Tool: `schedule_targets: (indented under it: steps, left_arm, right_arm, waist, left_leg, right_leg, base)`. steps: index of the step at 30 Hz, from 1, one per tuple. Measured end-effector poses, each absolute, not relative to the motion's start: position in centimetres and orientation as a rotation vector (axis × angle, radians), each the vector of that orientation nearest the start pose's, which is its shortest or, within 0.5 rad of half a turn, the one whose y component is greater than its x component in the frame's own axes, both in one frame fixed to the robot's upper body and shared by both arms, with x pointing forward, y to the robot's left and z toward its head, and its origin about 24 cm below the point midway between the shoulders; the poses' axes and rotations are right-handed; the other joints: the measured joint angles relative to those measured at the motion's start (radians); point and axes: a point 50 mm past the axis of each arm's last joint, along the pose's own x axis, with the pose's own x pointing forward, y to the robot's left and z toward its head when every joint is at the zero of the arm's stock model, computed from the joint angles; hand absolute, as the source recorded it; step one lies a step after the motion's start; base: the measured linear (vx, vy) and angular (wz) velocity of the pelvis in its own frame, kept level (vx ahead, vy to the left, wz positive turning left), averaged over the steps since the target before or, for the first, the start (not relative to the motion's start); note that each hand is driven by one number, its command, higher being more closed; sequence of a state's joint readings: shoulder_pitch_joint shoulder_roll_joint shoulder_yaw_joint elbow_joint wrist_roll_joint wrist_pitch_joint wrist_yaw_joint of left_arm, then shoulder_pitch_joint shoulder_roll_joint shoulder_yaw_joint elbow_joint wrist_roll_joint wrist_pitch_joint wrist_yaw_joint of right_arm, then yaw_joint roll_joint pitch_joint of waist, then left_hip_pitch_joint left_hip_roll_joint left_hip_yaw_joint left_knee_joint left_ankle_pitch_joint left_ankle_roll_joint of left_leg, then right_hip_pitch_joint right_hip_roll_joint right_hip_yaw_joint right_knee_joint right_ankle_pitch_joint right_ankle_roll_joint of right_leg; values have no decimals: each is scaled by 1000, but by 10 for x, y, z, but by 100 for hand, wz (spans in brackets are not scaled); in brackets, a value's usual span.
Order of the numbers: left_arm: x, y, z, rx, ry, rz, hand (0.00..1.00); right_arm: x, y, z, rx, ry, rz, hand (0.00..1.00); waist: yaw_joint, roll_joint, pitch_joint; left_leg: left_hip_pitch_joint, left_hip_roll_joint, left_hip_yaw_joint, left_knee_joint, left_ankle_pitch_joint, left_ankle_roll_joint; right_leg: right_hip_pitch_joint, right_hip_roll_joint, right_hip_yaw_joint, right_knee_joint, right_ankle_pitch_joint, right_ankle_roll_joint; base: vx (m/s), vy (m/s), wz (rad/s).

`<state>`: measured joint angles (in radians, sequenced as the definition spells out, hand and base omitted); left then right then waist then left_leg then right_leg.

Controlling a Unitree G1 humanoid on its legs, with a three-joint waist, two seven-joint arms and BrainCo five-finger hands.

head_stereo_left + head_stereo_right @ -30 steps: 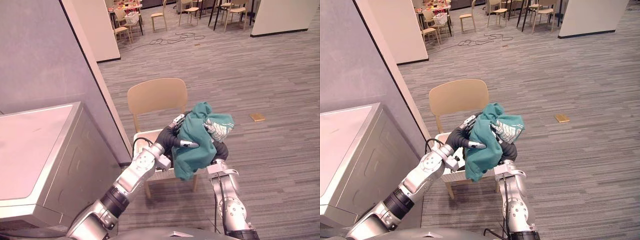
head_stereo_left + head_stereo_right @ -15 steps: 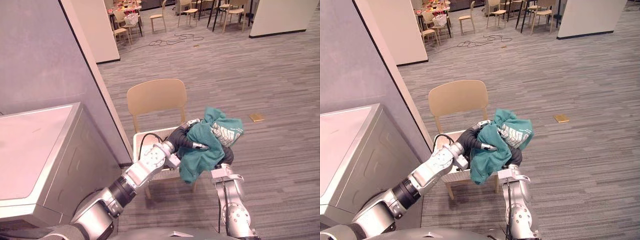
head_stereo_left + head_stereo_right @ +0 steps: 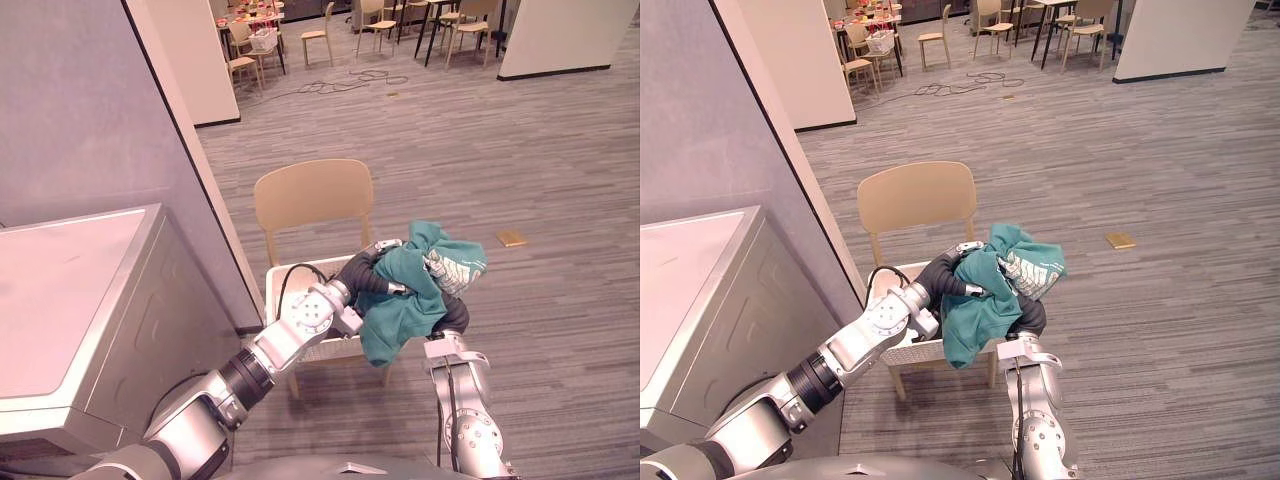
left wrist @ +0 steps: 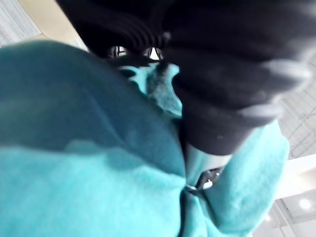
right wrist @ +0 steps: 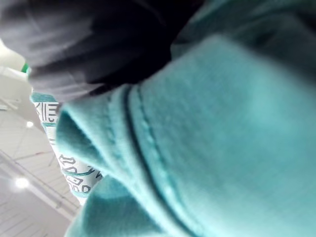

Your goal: Pick up the laundry basket with both hands and put the clothes into the washing machine.

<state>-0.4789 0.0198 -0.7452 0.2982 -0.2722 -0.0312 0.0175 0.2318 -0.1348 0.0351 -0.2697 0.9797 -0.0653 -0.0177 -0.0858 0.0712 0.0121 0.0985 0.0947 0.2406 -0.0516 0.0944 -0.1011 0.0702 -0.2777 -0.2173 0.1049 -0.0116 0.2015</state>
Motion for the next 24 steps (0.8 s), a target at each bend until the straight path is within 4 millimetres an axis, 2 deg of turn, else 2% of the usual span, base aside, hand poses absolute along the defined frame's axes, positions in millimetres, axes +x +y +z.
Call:
schedule_targets:
  steps: [1,5,12,24]
  left_arm:
    - [265,-36,75,46,-73,-808,100]
    - [265,-35,74,46,-72,-807,100]
    - [264,-32,71,22,-58,-800,100]
    - [258,-24,66,-53,-25,-768,100]
  right_arm:
    - [208,-177,58,851,-86,-24,0]
    - [208,-177,58,852,-81,-29,0]
    - [208,-176,57,854,-75,-26,0]
    - [192,-176,57,857,-66,-2,0]
  waist:
    - [0,-3,-2]
    - [2,-12,-8]
    - [3,-12,-8]
    - [5,-13,-7]
  left_leg:
    - [-1,0,-1,1,0,0]
    - [-10,0,-12,5,0,0]
    - [-12,1,-14,7,0,0]
    - [-8,1,7,-2,-1,0]
  right_leg:
    - [0,0,-1,0,0,0]
    - [1,0,-8,0,0,0]
    - [1,0,-9,-5,0,1]
    - [-16,2,9,-6,1,-1]
  base:
    - [0,0,4]
    - [-18,1,7]
    - [-19,3,0]
    - [-1,0,-4]
